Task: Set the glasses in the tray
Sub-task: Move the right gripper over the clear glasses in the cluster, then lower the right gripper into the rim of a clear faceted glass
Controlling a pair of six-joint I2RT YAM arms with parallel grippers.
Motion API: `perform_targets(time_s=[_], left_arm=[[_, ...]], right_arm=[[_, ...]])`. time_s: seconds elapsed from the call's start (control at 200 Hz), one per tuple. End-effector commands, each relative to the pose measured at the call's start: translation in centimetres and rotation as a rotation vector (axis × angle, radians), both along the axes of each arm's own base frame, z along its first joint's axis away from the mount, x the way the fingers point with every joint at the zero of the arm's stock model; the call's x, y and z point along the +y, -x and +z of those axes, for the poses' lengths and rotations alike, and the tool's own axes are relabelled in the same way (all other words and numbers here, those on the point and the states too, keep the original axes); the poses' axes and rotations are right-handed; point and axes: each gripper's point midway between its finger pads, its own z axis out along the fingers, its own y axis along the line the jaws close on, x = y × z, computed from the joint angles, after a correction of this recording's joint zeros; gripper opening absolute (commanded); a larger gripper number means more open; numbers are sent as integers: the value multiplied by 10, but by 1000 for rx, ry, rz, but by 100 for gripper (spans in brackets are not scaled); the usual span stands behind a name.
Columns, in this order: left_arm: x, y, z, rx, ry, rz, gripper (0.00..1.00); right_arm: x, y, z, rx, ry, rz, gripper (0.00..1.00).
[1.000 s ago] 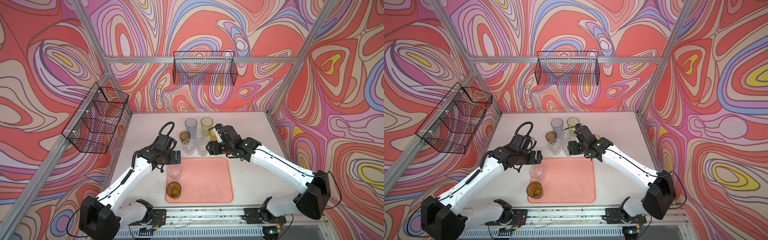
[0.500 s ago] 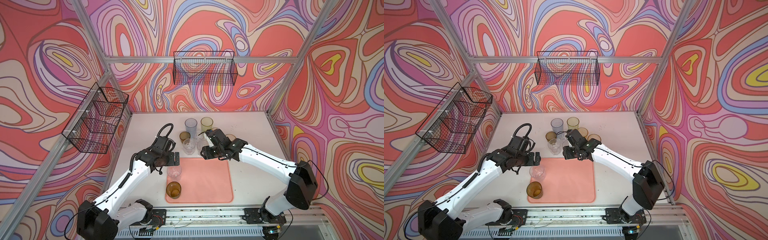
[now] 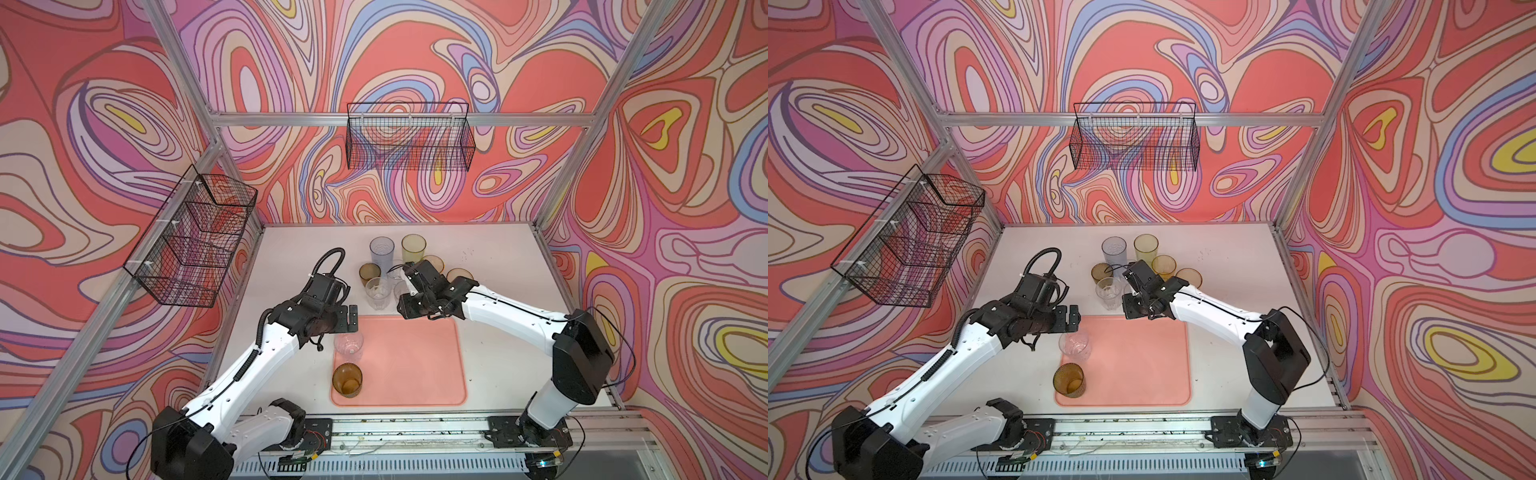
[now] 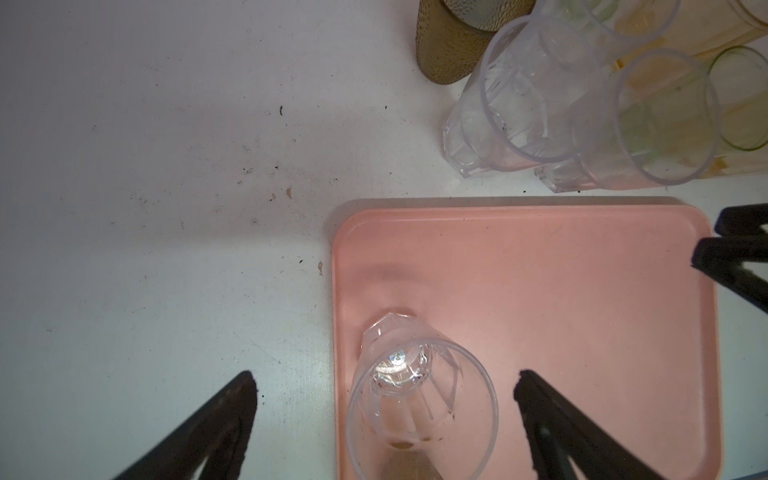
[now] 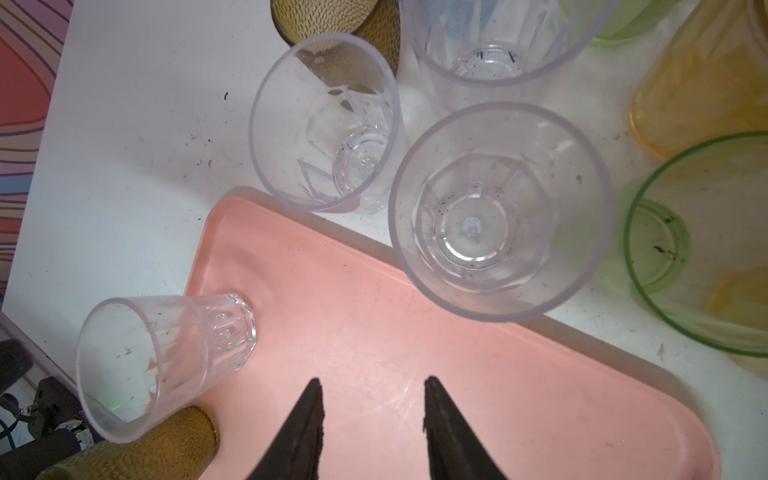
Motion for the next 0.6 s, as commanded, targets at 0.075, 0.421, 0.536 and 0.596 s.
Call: perform_targets(time_s=[0.075, 0.421, 0.536, 0.596], left_arm=[[6, 6, -5, 15, -36, -9, 100], [6, 7, -8, 24, -44, -14, 100], [7, 7, -8, 22, -46, -11, 100], [7, 7, -8, 23, -46, -10, 100]], right_arm=[[9, -9, 4, -32, 7, 5, 39], [10, -14, -4, -32, 64, 13, 37], [11, -16, -1, -41, 63, 17, 37], [12, -17, -14, -23, 88, 19, 37]])
